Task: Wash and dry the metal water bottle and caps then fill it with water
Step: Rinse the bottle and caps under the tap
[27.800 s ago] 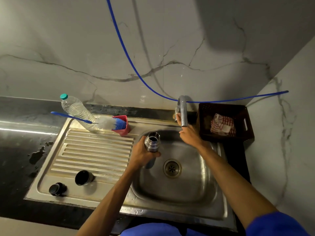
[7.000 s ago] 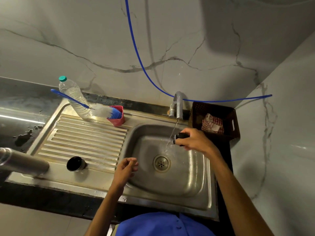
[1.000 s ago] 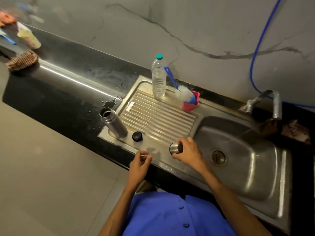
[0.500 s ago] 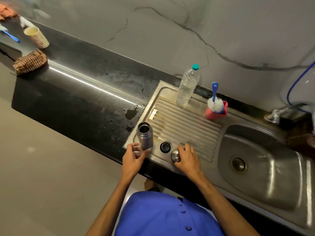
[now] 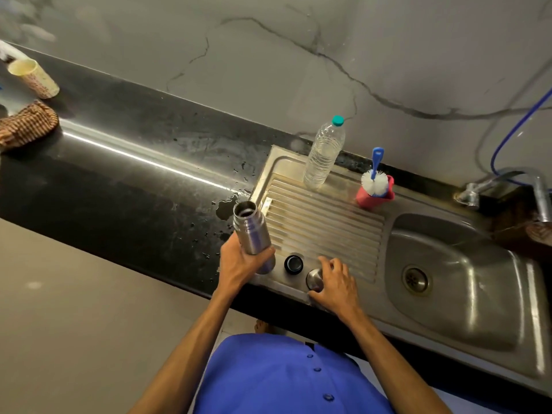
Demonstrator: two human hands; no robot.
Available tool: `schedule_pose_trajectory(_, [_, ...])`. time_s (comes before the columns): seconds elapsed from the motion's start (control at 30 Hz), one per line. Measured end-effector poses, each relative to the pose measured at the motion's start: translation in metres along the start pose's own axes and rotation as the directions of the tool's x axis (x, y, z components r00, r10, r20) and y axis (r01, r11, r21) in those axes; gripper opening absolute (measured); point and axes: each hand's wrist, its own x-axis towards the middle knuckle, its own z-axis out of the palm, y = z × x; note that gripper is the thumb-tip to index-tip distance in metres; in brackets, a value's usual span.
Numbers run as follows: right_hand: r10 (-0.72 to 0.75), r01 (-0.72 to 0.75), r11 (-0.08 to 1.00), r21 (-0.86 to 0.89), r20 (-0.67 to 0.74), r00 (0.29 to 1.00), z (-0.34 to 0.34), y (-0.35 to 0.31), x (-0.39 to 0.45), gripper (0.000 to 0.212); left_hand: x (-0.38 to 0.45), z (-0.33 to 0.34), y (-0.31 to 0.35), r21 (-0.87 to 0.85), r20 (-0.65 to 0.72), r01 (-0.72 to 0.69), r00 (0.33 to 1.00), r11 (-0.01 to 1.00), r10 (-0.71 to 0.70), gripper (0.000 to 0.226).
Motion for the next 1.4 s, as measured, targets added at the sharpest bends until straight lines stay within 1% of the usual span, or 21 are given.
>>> schedule_pose_trajectory(0.07, [0.014, -0.014, 0.999, 0.042, -0.001, 1.000, 0.000, 0.004, -0.001, 0.096, 0.005, -0.017, 0.017, 0.067, 0.017, -0.055, 0.998, 0.996, 0.054, 0.065])
schedule_pose_trajectory(0.13, [0.027, -0.025, 0.997, 0.077, -0.014, 1.000, 0.000, 0.007, -0.005, 0.097, 0.017, -0.038, 0.031, 0.276, 0.088, -0.165, 0.985, 0.947, 0.146, 0.068])
schedule_pose_trajectory(0.17, [0.037, -0.034, 0.994, 0.099, -0.028, 0.999, -0.001, 0.008, -0.007, 0.095, 0.023, -0.049, 0.037, 0.420, 0.134, -0.240, 0.970, 0.875, 0.202, 0.071])
schedule_pose_trajectory(0.23, [0.070, -0.061, 0.988, 0.145, -0.055, 0.996, -0.001, 0.012, -0.011, 0.091, 0.036, -0.066, 0.045, 0.659, 0.200, -0.374, 0.924, 0.652, 0.327, 0.078])
schedule_pose_trajectory(0.27, [0.088, -0.077, 0.984, 0.163, -0.065, 0.994, -0.002, 0.014, -0.013, 0.089, 0.041, -0.073, 0.051, 0.739, 0.228, -0.419, 0.893, 0.527, 0.388, 0.080])
schedule_pose_trajectory(0.33, [0.129, -0.113, 0.973, 0.201, -0.072, 0.989, -0.003, 0.020, -0.018, 0.086, 0.051, -0.081, 0.067, 0.826, 0.308, -0.480, 0.824, 0.297, 0.475, 0.078])
schedule_pose_trajectory(0.43, [0.185, -0.162, 0.955, 0.247, -0.073, 0.980, -0.004, 0.031, -0.026, 0.078, 0.065, -0.076, 0.101, 0.837, 0.449, -0.547, 0.704, 0.016, 0.551, 0.070])
schedule_pose_trajectory(0.47, [0.194, -0.171, 0.952, 0.252, -0.068, 0.979, -0.004, 0.033, -0.029, 0.074, 0.069, -0.069, 0.113, 0.838, 0.497, -0.534, 0.670, -0.107, 0.552, 0.069])
schedule_pose_trajectory(0.53, [0.204, -0.181, 0.950, 0.256, -0.068, 0.977, -0.003, 0.039, -0.035, 0.067, 0.073, -0.053, 0.136, 0.788, 0.615, -0.454, 0.620, -0.417, 0.487, 0.070])
schedule_pose_trajectory(0.57, [0.211, -0.187, 0.948, 0.258, -0.072, 0.975, -0.002, 0.043, -0.038, 0.064, 0.073, -0.045, 0.147, 0.718, 0.674, -0.394, 0.597, -0.573, 0.434, 0.069])
schedule_pose_trajectory(0.6, [0.216, -0.190, 0.947, 0.260, -0.076, 0.973, -0.001, 0.046, -0.040, 0.062, 0.072, -0.040, 0.156, 0.630, 0.729, -0.341, 0.569, -0.698, 0.380, 0.067])
schedule_pose_trajectory(0.63, [0.224, -0.195, 0.945, 0.263, -0.083, 0.971, 0.000, 0.049, -0.043, 0.060, 0.070, -0.035, 0.165, 0.542, 0.770, -0.303, 0.552, -0.784, 0.319, 0.064])
schedule_pose_trajectory(0.67, [0.237, -0.206, 0.941, 0.267, -0.090, 0.967, 0.001, 0.052, -0.044, 0.058, 0.070, -0.030, 0.169, 0.464, 0.798, -0.278, 0.544, -0.841, 0.260, 0.059])
schedule_pose_trajectory(0.73, [0.268, -0.226, 0.929, 0.293, -0.114, 0.957, 0.003, 0.057, -0.048, 0.054, 0.067, -0.023, 0.171, 0.370, 0.794, -0.230, 0.582, -0.900, 0.177, 0.053])
schedule_pose_trajectory(0.8, [0.294, -0.240, 0.919, 0.313, -0.140, 0.945, 0.005, 0.060, -0.051, 0.049, 0.063, -0.016, 0.163, 0.326, 0.756, -0.200, 0.642, -0.924, 0.128, 0.052])
schedule_pose_trajectory(0.9, [0.309, -0.250, 0.916, 0.314, -0.152, 0.939, 0.007, 0.064, -0.053, 0.047, 0.055, -0.012, 0.139, 0.392, 0.662, -0.274, 0.747, -0.878, 0.063, 0.055])
schedule_pose_trajectory(1.0, [0.300, -0.243, 0.916, 0.321, -0.144, 0.943, 0.007, 0.067, -0.054, 0.046, 0.047, -0.003, 0.110, 0.442, 0.586, -0.312, 0.810, -0.841, 0.008, 0.061])
schedule_pose_trajectory(1.13, [0.256, -0.204, 0.924, 0.323, -0.128, 0.958, 0.006, 0.064, -0.052, 0.047, 0.033, 0.010, 0.084, 0.496, 0.569, -0.386, 0.821, -0.778, -0.044, 0.071])
schedule_pose_trajectory(1.2, [0.233, -0.184, 0.931, 0.315, -0.123, 0.965, 0.005, 0.061, -0.050, 0.047, 0.025, 0.018, 0.080, 0.503, 0.577, -0.424, 0.814, -0.753, -0.072, 0.069])
schedule_pose_trajectory(1.33, [0.195, -0.147, 0.932, 0.332, -0.114, 0.974, 0.003, 0.050, -0.045, 0.048, 0.017, 0.034, 0.066, 0.502, 0.556, -0.377, 0.830, -0.778, -0.043, 0.060])
schedule_pose_trajectory(1.4, [0.170, -0.124, 0.932, 0.341, -0.107, 0.980, 0.001, 0.042, -0.041, 0.048, 0.015, 0.043, 0.063, 0.492, 0.550, -0.375, 0.833, -0.786, -0.053, 0.057])
